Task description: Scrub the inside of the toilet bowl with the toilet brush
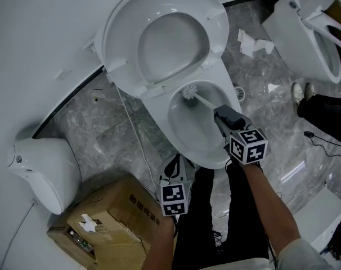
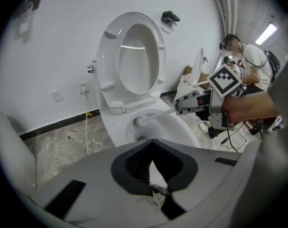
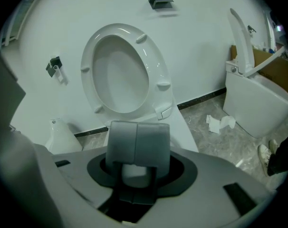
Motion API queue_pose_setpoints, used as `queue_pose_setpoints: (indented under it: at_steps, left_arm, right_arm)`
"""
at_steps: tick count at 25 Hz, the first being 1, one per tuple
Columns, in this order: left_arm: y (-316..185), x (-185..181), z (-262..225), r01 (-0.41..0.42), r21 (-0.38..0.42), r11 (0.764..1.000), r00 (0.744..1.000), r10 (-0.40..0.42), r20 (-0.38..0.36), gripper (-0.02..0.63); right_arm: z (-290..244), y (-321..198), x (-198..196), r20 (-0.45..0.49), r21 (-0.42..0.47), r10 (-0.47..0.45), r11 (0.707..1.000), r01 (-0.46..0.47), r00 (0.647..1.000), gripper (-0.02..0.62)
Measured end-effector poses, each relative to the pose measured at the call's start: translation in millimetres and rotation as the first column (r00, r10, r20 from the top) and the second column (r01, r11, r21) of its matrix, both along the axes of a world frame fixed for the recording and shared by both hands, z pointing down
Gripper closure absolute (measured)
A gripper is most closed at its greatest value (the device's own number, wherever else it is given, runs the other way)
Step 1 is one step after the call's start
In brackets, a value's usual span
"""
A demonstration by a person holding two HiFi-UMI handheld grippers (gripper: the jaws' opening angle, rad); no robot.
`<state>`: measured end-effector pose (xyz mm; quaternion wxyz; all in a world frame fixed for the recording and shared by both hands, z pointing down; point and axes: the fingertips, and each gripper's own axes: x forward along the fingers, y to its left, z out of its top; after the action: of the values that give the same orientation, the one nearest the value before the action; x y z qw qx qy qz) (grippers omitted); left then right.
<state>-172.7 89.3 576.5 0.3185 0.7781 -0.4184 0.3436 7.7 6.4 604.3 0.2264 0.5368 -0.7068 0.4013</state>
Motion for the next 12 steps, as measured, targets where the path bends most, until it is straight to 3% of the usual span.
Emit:
queue_pose_setpoints:
  at_steps: [12]
  left_arm:
    - [0, 10, -7, -0.028, 0.011, 1.000, 1.000, 0.028, -0.010, 0.577]
  right_arm:
    - [-4, 6, 31, -0.042, 0.011, 0.067, 0.998, -0.067, 0.997, 0.410]
